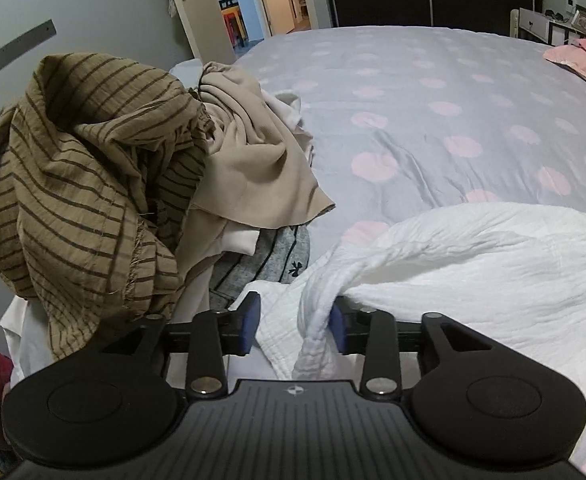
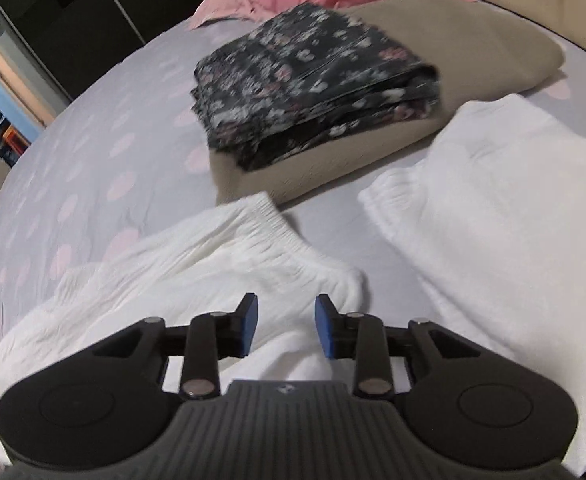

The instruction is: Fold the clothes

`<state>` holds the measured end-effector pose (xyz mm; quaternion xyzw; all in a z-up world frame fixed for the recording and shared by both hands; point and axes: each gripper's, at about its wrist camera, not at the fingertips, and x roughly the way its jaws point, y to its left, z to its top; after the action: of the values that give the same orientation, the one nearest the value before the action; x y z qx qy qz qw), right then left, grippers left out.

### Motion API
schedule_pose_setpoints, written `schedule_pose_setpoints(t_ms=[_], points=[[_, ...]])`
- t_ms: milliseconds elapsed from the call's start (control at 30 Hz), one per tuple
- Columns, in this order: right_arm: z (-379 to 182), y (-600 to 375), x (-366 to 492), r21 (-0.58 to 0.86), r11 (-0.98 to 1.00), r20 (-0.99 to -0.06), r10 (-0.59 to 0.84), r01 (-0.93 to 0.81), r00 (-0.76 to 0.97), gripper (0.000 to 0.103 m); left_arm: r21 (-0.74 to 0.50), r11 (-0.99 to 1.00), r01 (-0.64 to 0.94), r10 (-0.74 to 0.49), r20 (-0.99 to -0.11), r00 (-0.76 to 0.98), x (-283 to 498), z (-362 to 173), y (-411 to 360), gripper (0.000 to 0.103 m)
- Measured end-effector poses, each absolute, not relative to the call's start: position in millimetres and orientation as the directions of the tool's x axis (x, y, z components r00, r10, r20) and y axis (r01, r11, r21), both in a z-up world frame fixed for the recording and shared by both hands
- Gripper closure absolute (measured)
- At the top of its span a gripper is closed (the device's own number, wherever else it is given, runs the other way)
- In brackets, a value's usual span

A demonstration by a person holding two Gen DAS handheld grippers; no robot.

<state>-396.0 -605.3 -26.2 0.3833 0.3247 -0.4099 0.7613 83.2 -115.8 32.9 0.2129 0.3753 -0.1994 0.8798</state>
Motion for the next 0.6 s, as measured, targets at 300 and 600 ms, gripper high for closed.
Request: schedule_pose_setpoints(t_ms=[300, 600], points=[[-65.6, -622.2, -387.6, 0.384, 0.262, -0.848, -0.279, 0.886, 0.45, 0.055, 0.228, 0.826, 0.515, -0.184, -0.756, 0.629, 81.3, 24.4, -109.7, 0.063], [-16.7, -616.8, -390.4, 0.394, 0.249, -0.72, -0.514, 0.885, 0.465, 0.098, 0.218, 0.803, 0.555, -0.209, -0.769, 0.604, 79.4, 16.8, -111.7, 0.064]])
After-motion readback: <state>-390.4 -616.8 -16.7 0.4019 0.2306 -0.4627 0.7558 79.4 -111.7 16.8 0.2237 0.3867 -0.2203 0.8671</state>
